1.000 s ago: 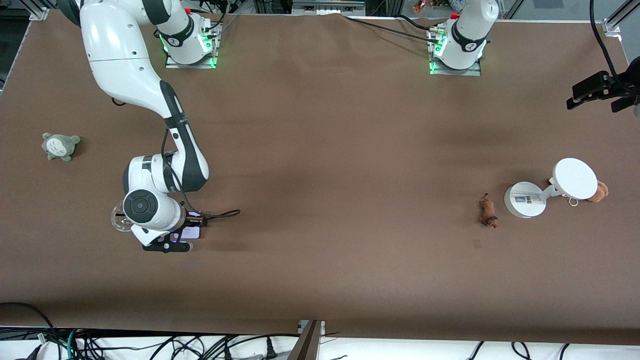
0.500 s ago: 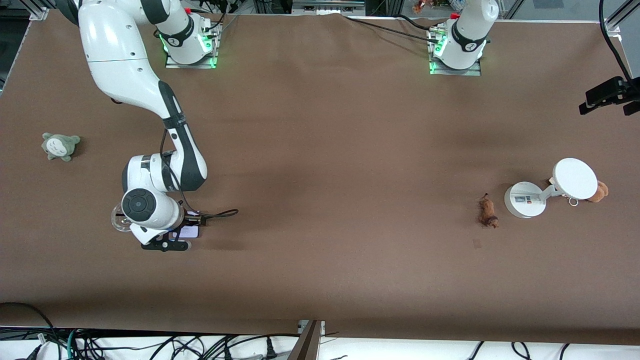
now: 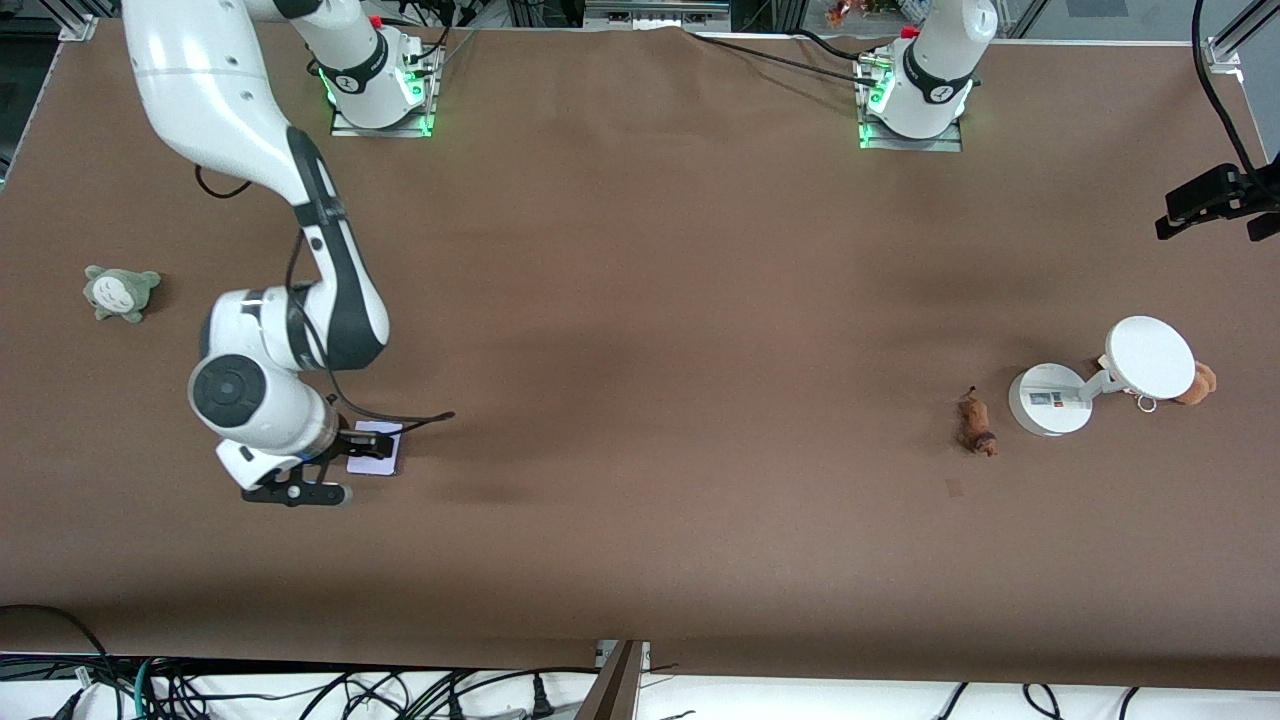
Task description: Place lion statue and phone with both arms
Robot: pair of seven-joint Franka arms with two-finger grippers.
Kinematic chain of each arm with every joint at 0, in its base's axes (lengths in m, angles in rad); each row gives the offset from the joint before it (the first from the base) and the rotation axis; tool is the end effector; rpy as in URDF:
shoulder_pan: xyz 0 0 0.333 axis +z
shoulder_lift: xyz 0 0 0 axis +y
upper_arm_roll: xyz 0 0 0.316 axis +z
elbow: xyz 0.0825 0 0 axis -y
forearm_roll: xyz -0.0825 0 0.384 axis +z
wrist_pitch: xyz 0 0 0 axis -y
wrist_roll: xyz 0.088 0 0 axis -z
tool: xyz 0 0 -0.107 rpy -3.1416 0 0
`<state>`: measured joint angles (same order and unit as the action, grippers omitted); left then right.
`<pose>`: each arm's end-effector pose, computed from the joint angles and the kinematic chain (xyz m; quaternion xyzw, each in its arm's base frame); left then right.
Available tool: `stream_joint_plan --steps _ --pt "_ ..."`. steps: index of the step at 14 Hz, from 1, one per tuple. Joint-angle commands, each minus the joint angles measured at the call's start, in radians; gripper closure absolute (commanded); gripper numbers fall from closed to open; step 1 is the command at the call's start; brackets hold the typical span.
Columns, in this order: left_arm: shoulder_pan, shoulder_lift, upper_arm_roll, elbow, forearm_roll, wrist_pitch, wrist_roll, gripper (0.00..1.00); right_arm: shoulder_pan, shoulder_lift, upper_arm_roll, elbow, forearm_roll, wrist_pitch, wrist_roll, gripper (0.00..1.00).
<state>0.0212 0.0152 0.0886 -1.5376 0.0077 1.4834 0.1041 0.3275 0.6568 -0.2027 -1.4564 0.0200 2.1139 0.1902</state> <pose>0.5467 0.0608 0.6243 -0.9994 -0.0031 0.0349 0.0008 0.7087 0.1163 0.3056 0.9984 -0.0168 0.0149 0.0512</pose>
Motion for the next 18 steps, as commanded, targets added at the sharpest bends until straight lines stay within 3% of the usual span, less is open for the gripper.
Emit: stream_joint_plan --steps 1,8,11,14,18 --pt "-0.003 0.035 -0.003 0.031 0.021 0.017 -0.009 0.0 -0.008 -0.144 0.002 -0.033 -0.014 -0.106 -0.014 0.0" --pt "-0.004 0.04 -0.036 0.037 0.023 0.015 -0.044 0.0 -0.008 -0.391 -0.017 -0.032 -0.011 -0.417 0.002 0.0" --pt "-0.006 0.04 -0.036 0.036 0.021 0.012 -0.046 0.0 -0.015 -0.456 -0.034 -0.035 -0.014 -0.475 0.005 0.0" --pt "-0.004 0.04 -0.035 0.036 0.021 0.011 -0.046 0.0 -0.091 -0.499 0.024 -0.047 -0.014 -0.561 0.003 0.0" --pt "-0.004 0.042 -0.035 0.034 0.02 0.011 -0.046 0.0 -0.125 -0.552 0.035 -0.036 -0.012 -0.601 -0.002 0.0"
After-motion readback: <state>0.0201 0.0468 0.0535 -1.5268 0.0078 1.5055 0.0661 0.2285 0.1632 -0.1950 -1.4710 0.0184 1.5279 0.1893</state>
